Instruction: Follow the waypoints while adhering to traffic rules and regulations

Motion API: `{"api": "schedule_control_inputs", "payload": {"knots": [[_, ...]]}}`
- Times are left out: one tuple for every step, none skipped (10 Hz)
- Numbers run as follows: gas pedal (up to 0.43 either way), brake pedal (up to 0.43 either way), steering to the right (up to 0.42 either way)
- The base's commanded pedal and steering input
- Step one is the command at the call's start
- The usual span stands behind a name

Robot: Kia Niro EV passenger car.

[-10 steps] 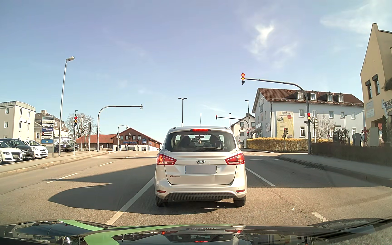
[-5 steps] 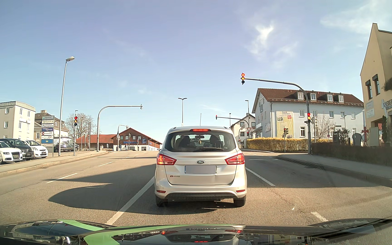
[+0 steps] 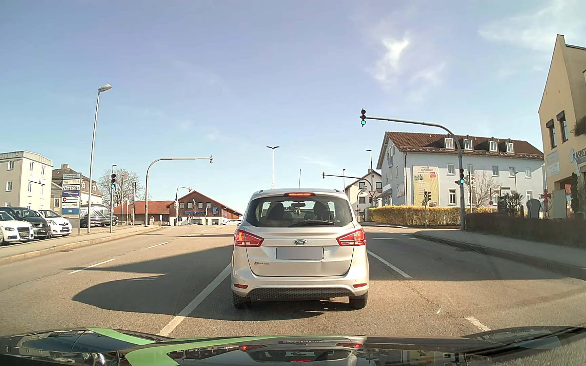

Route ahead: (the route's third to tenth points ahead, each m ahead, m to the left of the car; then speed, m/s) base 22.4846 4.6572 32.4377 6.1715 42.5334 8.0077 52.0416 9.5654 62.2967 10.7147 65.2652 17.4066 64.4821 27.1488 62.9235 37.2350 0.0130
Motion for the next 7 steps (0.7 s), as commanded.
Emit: {"api": "schedule_control_inputs", "payload": {"knots": [[0.000, 0.274, -0.021], [0.000, 0.274, -0.021], [0.000, 0.274, -0.021], [0.000, 0.274, -0.021], [0.000, 0.274, -0.021], [0.000, 0.274, -0.021], [0.000, 0.274, -0.021]]}}
